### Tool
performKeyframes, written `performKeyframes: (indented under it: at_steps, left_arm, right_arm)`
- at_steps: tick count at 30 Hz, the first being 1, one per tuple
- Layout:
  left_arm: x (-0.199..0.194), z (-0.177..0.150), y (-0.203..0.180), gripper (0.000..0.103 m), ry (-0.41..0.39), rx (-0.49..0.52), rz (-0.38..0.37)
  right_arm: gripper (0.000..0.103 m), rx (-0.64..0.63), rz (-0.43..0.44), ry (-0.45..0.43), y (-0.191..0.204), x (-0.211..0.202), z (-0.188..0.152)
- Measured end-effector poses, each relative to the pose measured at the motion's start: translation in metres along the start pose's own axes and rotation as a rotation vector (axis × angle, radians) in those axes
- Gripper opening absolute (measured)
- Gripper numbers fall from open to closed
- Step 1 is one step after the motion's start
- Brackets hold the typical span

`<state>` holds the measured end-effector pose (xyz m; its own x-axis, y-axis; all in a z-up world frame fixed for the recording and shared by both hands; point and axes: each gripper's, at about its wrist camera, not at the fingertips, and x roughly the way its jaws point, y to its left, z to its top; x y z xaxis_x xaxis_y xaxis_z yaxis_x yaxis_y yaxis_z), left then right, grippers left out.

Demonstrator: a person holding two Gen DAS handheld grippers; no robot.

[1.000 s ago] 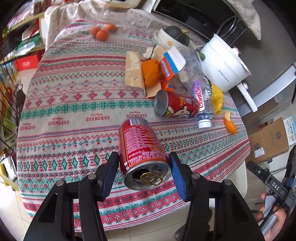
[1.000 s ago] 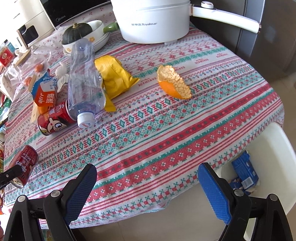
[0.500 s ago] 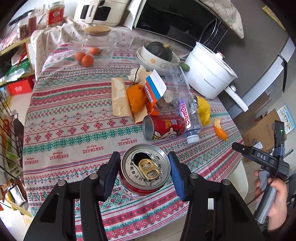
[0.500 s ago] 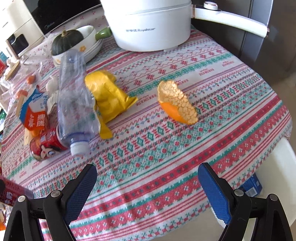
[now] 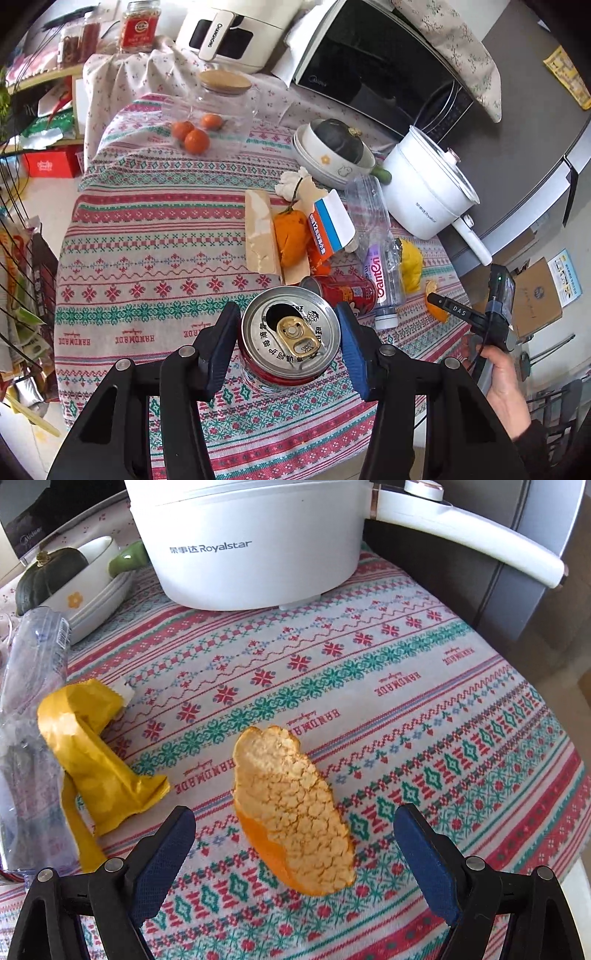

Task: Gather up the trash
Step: 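Grasp the red can with the left tool while the right tool grasps the orange peel, then carry the red can and orange peel over the white bin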

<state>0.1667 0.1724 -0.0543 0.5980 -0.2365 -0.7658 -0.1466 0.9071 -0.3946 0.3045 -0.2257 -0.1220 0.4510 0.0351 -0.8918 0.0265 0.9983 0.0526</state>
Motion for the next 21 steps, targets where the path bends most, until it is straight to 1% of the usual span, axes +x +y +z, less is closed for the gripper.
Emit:
performKeyframes:
  at_steps: [4, 6, 7, 10, 12, 13, 15, 16, 17, 18, 21]
  left_arm:
    - [0.004, -0.001, -0.001, 0.055, 0.01, 0.001, 0.004]
    - [0.006, -0.001, -0.001, 0.055, 0.013, 0.001, 0.006]
    - [0.006, -0.001, -0.001, 0.055, 0.013, 0.0, 0.007]
    - [0.006, -0.001, -0.002, 0.055, 0.012, -0.003, 0.006]
    - [0.006, -0.001, -0.002, 0.055, 0.011, -0.002, 0.005]
    - [0.006, -0.001, -0.002, 0.055, 0.012, -0.001, 0.005]
    - [0.006, -0.002, -0.003, 0.055, 0.013, 0.001, 0.004]
    - [0.005, -0.002, -0.003, 0.055, 0.012, 0.001, 0.004]
    - [0.005, -0.002, -0.003, 0.055, 0.012, 0.001, 0.003]
    - [0.005, -0.002, -0.003, 0.055, 0.011, -0.001, 0.003]
    - [0.002, -0.003, -0.003, 0.055, 0.007, -0.002, -0.001]
  right_arm:
    - [0.084, -0.003, 0.009, 0.013, 0.001, 0.016, 0.002]
    - [0.077, -0.009, 0.012, 0.027, 0.003, 0.023, 0.002]
    - [0.077, -0.021, -0.001, 0.022, 0.005, 0.024, 0.001]
    - [0.064, -0.055, -0.01, 0.007, 0.012, 0.024, 0.002]
    - [0.049, -0.063, -0.006, 0.002, 0.014, 0.023, 0.002]
    - [0.045, -0.067, -0.005, -0.001, 0.016, 0.021, 0.001]
    - [0.029, -0.082, -0.016, -0.007, 0.021, 0.017, -0.002]
    - [0.026, -0.089, -0.018, -0.014, 0.021, 0.015, -0.003]
    - [0.021, -0.094, -0.014, -0.02, 0.022, 0.012, -0.003]
    - [0.018, -0.095, -0.008, -0.021, 0.022, 0.01, -0.004]
    - [0.015, -0.091, 0.0, -0.013, 0.017, 0.005, -0.008]
